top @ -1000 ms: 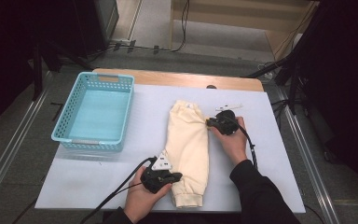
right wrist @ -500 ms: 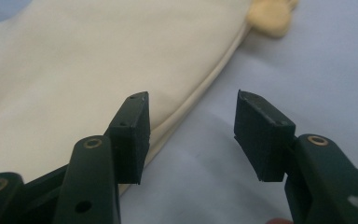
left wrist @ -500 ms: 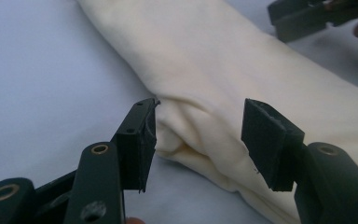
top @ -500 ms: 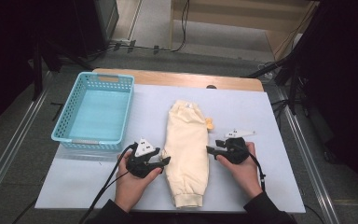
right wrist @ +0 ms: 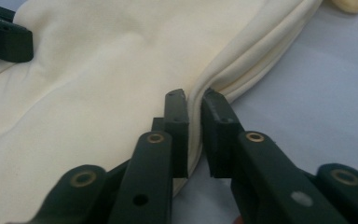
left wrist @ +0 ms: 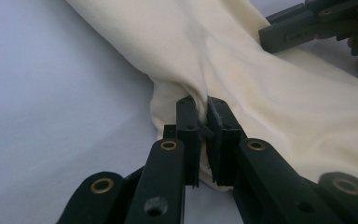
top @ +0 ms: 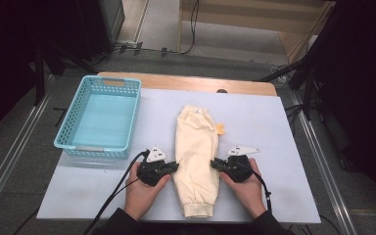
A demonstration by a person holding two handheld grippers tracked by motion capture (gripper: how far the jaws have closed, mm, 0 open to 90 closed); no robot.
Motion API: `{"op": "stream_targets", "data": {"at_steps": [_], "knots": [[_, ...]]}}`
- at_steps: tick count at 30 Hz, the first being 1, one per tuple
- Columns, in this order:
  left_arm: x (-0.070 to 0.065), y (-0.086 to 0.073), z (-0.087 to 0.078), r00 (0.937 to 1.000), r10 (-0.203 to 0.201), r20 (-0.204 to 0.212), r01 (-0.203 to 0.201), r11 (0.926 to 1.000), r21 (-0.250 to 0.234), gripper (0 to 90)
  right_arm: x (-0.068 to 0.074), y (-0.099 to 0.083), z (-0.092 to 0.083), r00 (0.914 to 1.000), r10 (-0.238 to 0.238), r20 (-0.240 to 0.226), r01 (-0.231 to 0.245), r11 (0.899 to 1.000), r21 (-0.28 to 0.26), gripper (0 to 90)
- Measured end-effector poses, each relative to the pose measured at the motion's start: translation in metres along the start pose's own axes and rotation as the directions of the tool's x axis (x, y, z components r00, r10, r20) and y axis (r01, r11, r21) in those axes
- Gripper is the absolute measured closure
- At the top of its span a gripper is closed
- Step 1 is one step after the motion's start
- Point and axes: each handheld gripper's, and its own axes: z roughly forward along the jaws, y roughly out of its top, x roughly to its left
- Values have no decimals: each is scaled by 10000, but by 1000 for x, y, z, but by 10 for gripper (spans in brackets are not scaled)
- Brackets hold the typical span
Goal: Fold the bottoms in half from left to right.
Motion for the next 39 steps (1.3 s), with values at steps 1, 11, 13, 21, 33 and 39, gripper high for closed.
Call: {"op": "stream_targets", "data": {"at_steps": [1, 11, 13, 21, 33, 39], "knots": [[0, 0, -1, 10000, -13, 58, 13, 10000, -9, 856, 2, 0, -1, 9999, -105, 98, 105, 9999, -14, 821], [-9, -16, -18, 9994, 12, 349, -17, 9999, 131, 855, 18, -14, -14, 9976, -686, -46, 687, 9975, 141, 820], [-11, -16, -18, 9996, 159, 244, -159, 9999, -17, 837, 19, -16, -18, 9972, -754, 26, 754, 9972, 15, 721], [-10, -2, -29, 9988, 330, 374, -294, 9954, -915, 381, 6, -26, -55, 9966, -756, 326, 788, 9906, -1115, 282], [1, 34, -35, 9987, 409, 300, -356, 9862, -1616, 147, -5, -51, -96, 9972, -452, 592, 552, 9820, -1808, 127], [9, 49, -31, 9983, 361, 462, -268, 9818, -1880, 132, -6, -58, -104, 9981, -410, 467, 490, 9809, -1880, 0]]}}
